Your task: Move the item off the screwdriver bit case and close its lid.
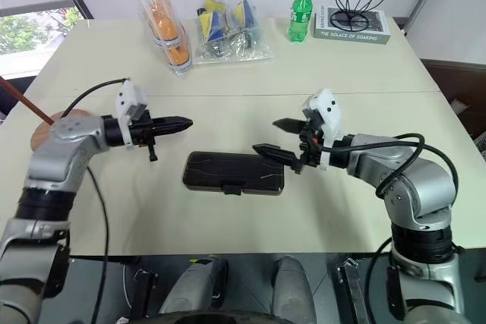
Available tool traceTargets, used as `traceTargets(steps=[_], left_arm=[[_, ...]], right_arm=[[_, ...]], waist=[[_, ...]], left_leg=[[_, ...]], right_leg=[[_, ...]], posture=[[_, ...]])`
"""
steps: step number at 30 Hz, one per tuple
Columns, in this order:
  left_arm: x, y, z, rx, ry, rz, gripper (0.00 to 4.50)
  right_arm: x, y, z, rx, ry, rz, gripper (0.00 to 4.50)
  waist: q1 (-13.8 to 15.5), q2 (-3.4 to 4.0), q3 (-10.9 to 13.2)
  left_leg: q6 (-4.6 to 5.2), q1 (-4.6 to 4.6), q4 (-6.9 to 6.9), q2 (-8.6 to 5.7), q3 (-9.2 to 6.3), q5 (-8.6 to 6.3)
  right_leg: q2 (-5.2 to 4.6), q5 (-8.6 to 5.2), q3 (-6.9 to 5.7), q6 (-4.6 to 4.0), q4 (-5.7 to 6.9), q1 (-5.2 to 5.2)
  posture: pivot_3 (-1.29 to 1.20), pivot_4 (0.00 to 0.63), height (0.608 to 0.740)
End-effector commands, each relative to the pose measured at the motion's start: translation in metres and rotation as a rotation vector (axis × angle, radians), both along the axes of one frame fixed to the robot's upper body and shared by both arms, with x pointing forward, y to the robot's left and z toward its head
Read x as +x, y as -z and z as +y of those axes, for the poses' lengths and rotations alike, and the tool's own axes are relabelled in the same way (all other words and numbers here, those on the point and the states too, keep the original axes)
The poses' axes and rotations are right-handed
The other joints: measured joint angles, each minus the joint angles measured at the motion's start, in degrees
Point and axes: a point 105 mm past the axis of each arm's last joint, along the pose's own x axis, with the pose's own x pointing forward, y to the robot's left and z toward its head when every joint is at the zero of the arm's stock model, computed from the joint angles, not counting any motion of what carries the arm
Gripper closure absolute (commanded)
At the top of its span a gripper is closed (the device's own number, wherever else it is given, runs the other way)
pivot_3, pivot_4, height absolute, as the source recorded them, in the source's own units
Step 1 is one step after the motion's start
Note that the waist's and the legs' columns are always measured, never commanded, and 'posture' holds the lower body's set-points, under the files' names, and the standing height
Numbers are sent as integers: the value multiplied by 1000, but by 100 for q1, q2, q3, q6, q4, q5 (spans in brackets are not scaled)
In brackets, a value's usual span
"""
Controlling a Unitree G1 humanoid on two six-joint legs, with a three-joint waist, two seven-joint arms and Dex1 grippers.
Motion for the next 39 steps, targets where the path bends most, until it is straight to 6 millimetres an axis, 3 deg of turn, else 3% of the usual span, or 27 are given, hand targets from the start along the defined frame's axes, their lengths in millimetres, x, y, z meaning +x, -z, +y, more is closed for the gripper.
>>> traceTargets(steps=[1, 3, 7, 15, 23, 39], left_arm=[[10, -10, -12, 48, 76, -56, 4500], [14, -11, -22, 71, 128, -66, 4500], [18, 3, -34, 93, 189, -37, 4500], [21, 31, -48, 137, 251, 13, 4500], [24, 48, -64, 162, 286, 28, 4500], [31, 51, -84, 159, 297, -11, 4500]], right_arm=[[-28, 13, 17, -27, -104, 117, 1293], [-44, 30, 23, -99, -155, 198, 2350], [-58, 44, 33, -130, -194, 310, 4471], [-61, 59, 58, -128, -171, 400, 4471], [-36, 69, 81, -79, 27, 455, 4471], [-36, 96, 74, -184, 182, 536, 4471]], waist=[[-2, 0, 0], [-1, 0, 0], [-29, -1, 0], [-129, -1, 0], [-125, -2, -1], [-154, -2, -1]], left_leg=[[0, 0, -1, 0, 0, 0], [1, -2, -1, -1, 0, -1], [4, 0, 4, -2, 5, -2], [5, 0, 4, 0, 2, -1], [5, -1, 5, -2, 4, -1], [6, 0, 3, 0, 6, 0]], right_leg=[[-1, 0, 1, 0, 1, 0], [0, 0, -1, 0, -1, 0], [-2, 0, 1, 1, 3, 1], [1, 0, 1, 1, 14, -6], [0, 0, 4, 2, 16, -9], [3, 0, 4, 2, 20, -12]], posture=[[0, 150, 740], [0, 150, 740], [0, 150, 740], [0, 150, 740], [0, 150, 740], [0, 150, 740]])
